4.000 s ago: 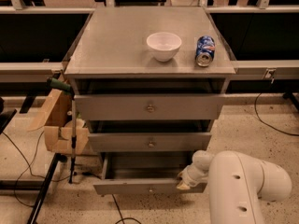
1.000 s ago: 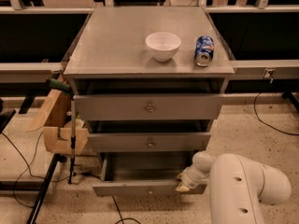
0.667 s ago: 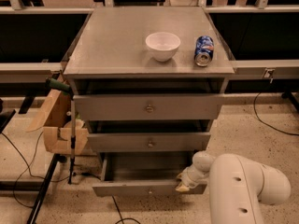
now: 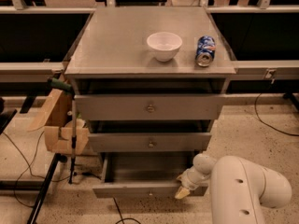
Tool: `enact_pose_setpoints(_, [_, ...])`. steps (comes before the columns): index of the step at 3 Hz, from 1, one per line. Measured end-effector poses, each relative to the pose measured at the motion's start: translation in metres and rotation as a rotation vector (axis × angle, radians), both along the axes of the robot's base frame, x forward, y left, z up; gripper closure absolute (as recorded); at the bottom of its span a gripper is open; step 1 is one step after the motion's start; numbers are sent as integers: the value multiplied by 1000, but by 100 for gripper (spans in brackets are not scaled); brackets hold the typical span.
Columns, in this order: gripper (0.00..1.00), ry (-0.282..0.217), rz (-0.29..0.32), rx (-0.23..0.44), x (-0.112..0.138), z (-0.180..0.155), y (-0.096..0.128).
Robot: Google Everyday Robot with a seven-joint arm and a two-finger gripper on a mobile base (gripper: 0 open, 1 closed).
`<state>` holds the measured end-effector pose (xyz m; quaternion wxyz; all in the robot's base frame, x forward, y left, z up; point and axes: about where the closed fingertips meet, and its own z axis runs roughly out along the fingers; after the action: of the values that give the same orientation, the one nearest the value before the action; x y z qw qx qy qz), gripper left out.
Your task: Open bottom drawer
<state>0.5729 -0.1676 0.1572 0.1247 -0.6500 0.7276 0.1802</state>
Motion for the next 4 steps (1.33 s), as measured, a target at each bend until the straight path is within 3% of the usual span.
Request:
enact_pose_setpoints(1, [0, 0, 0, 0, 0, 2, 0])
enact_pose_setpoints(2, [0, 19, 18, 41, -30, -12, 11])
enact_pose_setpoints(3, [0, 19, 18, 41, -28, -12, 11])
enact_pose_setpoints(4, [21, 25, 22, 51, -37, -14, 14])
